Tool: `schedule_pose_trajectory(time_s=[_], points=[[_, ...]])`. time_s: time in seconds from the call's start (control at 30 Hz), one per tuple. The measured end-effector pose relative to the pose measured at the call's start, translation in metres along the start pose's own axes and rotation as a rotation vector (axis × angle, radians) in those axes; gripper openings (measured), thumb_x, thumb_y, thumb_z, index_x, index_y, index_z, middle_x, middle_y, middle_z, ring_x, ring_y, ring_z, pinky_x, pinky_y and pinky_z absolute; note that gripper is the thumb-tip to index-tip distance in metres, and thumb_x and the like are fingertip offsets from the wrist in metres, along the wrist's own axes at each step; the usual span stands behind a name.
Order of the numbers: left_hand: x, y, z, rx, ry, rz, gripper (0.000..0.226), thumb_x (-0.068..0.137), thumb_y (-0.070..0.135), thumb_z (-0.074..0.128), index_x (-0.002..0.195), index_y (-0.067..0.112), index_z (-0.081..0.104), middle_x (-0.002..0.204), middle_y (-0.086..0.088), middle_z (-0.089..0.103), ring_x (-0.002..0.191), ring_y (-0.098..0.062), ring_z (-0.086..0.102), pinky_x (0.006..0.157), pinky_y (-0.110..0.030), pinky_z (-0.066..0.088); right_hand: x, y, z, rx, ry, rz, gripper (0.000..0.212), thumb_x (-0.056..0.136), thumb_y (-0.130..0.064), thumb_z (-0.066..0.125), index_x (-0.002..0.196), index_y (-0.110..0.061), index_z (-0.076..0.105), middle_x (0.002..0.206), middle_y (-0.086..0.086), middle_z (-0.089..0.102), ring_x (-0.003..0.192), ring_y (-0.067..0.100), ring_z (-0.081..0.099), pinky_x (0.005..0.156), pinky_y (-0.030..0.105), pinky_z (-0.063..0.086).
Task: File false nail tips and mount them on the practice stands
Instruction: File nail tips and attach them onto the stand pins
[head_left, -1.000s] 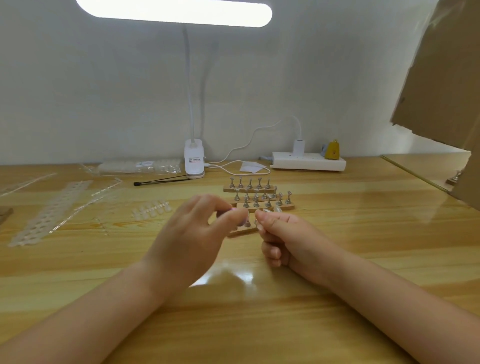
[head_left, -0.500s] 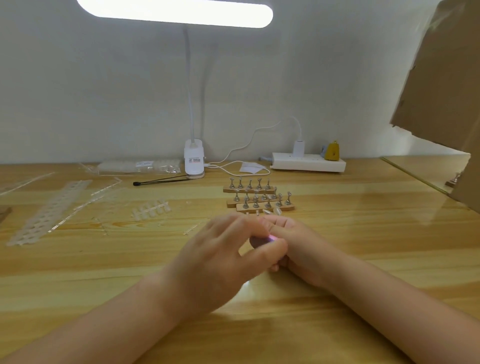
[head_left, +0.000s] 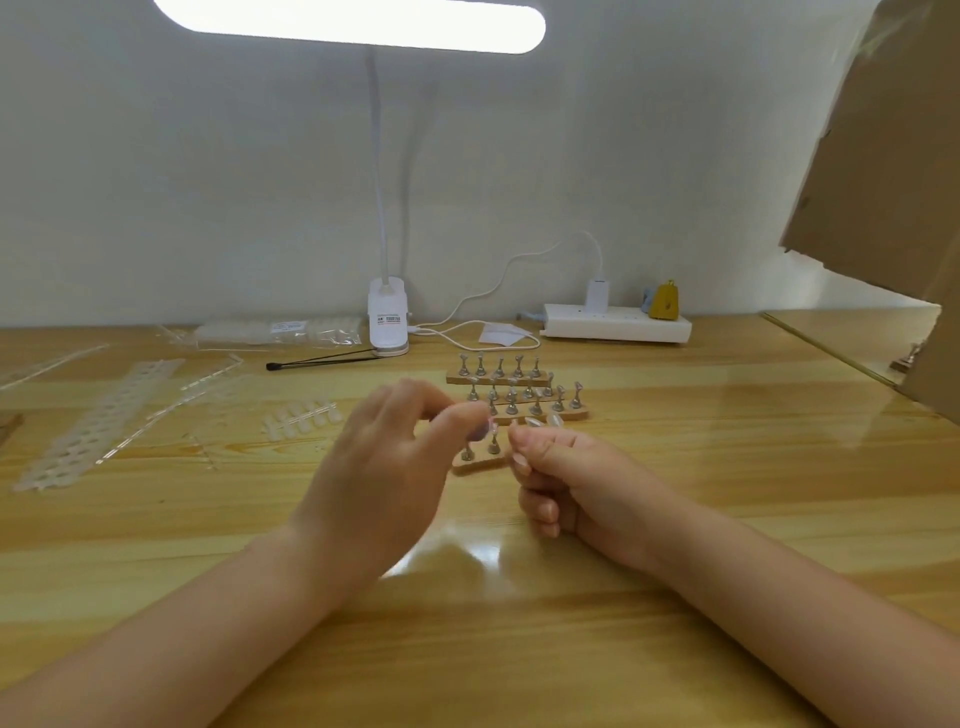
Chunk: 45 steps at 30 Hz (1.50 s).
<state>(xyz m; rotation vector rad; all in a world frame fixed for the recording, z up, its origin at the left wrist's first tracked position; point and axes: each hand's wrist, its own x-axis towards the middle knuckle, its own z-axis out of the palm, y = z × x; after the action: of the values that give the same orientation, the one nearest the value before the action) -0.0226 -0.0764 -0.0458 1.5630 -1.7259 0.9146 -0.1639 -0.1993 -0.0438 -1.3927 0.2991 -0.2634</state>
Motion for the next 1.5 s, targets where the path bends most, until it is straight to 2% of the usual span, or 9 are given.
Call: schedule_pose_trajectory(time_s=[0.17, 0.37, 0.5, 0.67, 0.8, 1.0, 1.13, 1.37, 1.5], points=[[-0.005, 0.019, 0.006, -0.061, 0.005, 0.279, 0.022, 0.095, 0.007, 0.049, 0.112, 0.020, 0.054, 0.102, -0.004, 0.051, 0.086, -0.020, 0.054, 0.082, -0.029, 0.044, -0.001, 0.000, -0.001, -0.026, -0.040, -0.005, 0.030, 0.096, -0.030, 0.051, 0.077, -0.013, 0.065, 0.059, 0.000, 0.043, 0.046, 0.008, 0.041, 0.045, 0.019, 0.038], [-0.002, 0.001, 0.000, -0.029, 0.010, 0.086, 0.048, 0.073, -0.007, 0.076, 0.109, 0.018, 0.055, 0.090, -0.011, 0.062, 0.076, -0.026, 0.059, 0.072, -0.036, 0.051, 0.000, 0.000, -0.001, 0.009, -0.005, 0.003, 0.030, 0.091, -0.031, 0.052, 0.078, -0.005, 0.056, 0.056, -0.004, 0.035, 0.045, 0.008, 0.039, 0.044, 0.020, 0.037], [-0.004, 0.022, 0.005, -0.070, -0.003, 0.301, 0.024, 0.096, 0.005, 0.044, 0.112, 0.021, 0.052, 0.104, -0.003, 0.048, 0.088, -0.020, 0.053, 0.083, -0.030, 0.044, 0.000, 0.000, 0.000, -0.054, -0.049, 0.004, 0.031, 0.099, -0.023, 0.048, 0.079, -0.010, 0.068, 0.059, 0.001, 0.045, 0.045, 0.008, 0.041, 0.043, 0.018, 0.038], [-0.004, 0.001, 0.004, 0.038, -0.025, 0.084, 0.049, 0.069, -0.007, 0.078, 0.108, 0.017, 0.058, 0.089, -0.011, 0.061, 0.078, -0.025, 0.055, 0.072, -0.035, 0.049, 0.000, 0.001, -0.001, 0.024, 0.028, 0.004, 0.027, 0.087, -0.034, 0.055, 0.067, -0.016, 0.054, 0.058, -0.001, 0.032, 0.044, 0.009, 0.039, 0.042, 0.020, 0.036], [-0.005, 0.019, 0.005, -0.043, 0.014, 0.285, 0.027, 0.090, 0.004, 0.054, 0.112, 0.020, 0.053, 0.103, -0.004, 0.049, 0.087, -0.020, 0.052, 0.082, -0.030, 0.044, 0.000, 0.002, -0.002, -0.061, -0.032, 0.016, 0.035, 0.096, -0.026, 0.051, 0.103, 0.007, 0.060, 0.062, 0.002, 0.042, 0.048, 0.009, 0.041, 0.043, 0.019, 0.038], [-0.004, 0.001, 0.002, -0.014, -0.009, 0.087, 0.048, 0.074, -0.008, 0.074, 0.109, 0.017, 0.052, 0.088, -0.013, 0.063, 0.074, -0.028, 0.061, 0.070, -0.040, 0.053, -0.001, 0.001, -0.001, -0.031, 0.004, -0.013, 0.025, 0.088, -0.034, 0.055, 0.070, -0.017, 0.059, 0.053, -0.006, 0.036, 0.045, 0.009, 0.040, 0.044, 0.020, 0.038], [-0.004, 0.017, 0.004, -0.097, 0.033, 0.230, 0.028, 0.089, 0.002, 0.059, 0.111, 0.019, 0.053, 0.100, -0.005, 0.056, 0.081, -0.022, 0.059, 0.078, -0.031, 0.049, 0.001, 0.004, -0.002, -0.062, -0.016, -0.006, 0.036, 0.097, -0.025, 0.050, 0.104, 0.009, 0.059, 0.056, 0.000, 0.042, 0.045, 0.008, 0.042, 0.043, 0.019, 0.039], [-0.003, -0.001, 0.000, -0.006, -0.012, 0.092, 0.043, 0.075, -0.006, 0.074, 0.108, 0.017, 0.057, 0.087, -0.011, 0.063, 0.073, -0.027, 0.059, 0.070, -0.037, 0.051, 0.001, 0.002, -0.002, 0.021, 0.025, -0.013, 0.029, 0.091, -0.033, 0.052, 0.069, -0.015, 0.050, 0.057, -0.002, 0.030, 0.043, 0.008, 0.039, 0.042, 0.020, 0.037], [-0.003, 0.023, 0.004, -0.097, -0.001, 0.316, 0.022, 0.096, 0.006, 0.048, 0.112, 0.021, 0.053, 0.104, -0.003, 0.050, 0.087, -0.020, 0.056, 0.082, -0.031, 0.048, -0.001, 0.001, -0.002, -0.063, -0.062, -0.011, 0.033, 0.099, -0.027, 0.048, 0.083, 0.000, 0.061, 0.059, 0.002, 0.041, 0.046, 0.009, 0.041, 0.045, 0.018, 0.039]])
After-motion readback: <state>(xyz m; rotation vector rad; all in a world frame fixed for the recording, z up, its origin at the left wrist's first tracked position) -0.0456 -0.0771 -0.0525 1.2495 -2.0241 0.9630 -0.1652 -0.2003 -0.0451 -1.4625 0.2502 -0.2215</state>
